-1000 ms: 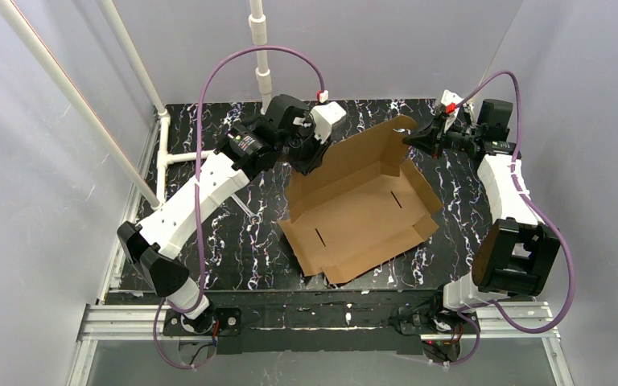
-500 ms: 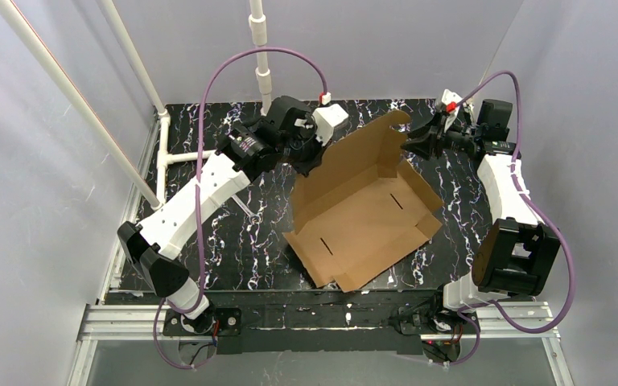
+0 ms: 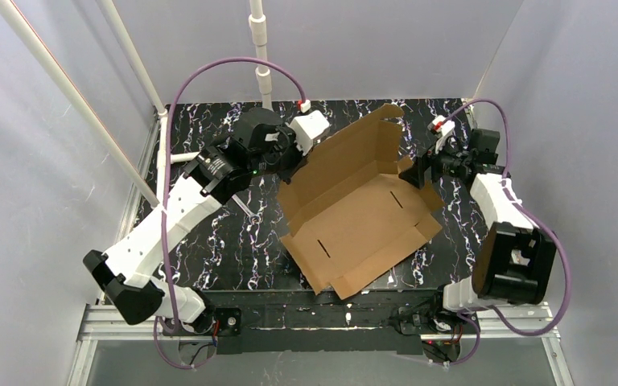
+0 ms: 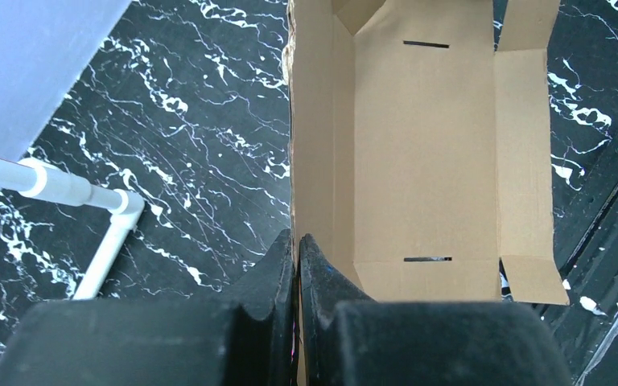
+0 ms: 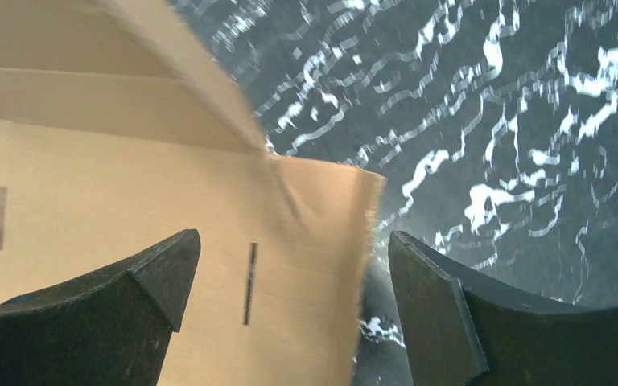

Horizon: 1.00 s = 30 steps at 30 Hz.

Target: Fold the paper box

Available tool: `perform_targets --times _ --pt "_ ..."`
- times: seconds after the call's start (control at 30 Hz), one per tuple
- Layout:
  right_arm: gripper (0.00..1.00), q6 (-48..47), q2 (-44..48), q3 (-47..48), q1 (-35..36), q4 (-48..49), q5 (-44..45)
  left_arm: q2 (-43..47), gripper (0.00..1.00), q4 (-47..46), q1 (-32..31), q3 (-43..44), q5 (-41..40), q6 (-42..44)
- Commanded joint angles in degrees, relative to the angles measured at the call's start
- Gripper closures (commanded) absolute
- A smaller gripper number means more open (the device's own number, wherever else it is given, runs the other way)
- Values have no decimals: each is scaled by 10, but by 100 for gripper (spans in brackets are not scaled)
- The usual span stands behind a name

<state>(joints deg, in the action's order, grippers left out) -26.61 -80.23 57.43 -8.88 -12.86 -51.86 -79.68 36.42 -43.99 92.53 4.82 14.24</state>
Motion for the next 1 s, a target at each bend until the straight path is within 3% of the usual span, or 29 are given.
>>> perform_targets --times 0.0,0.23,0.43,0.57,0.7,0.73,0.77,0.87,0.97 --pt "5 0 -47 10 -6 30 79 35 100 -28 0 -6 13 32" --pt "15 -16 -52 -1 -6 32 78 42 100 -20 0 0 -5 37" --pt "32 -37 -50 -9 -7 9 65 43 100 -12 0 12 -19 42" --pt "51 -49 -63 0 -9 -10 67 46 100 -10 0 21 -24 44" --pt "89 -40 -61 3 -8 -3 64 44 100 -5 0 38 -34 54" --pt "97 -27 -58 3 -8 12 55 43 100 -6 0 45 -36 56" --pt "99 -11 -55 2 -8 29 45 40 100 -6 0 54 -37 60" --pt "99 55 -40 -15 -8 127 13 30 100 -6 0 89 -40 71" --pt "99 141 -26 -45 -7 284 9 21 100 -6 0 128 -40 86"
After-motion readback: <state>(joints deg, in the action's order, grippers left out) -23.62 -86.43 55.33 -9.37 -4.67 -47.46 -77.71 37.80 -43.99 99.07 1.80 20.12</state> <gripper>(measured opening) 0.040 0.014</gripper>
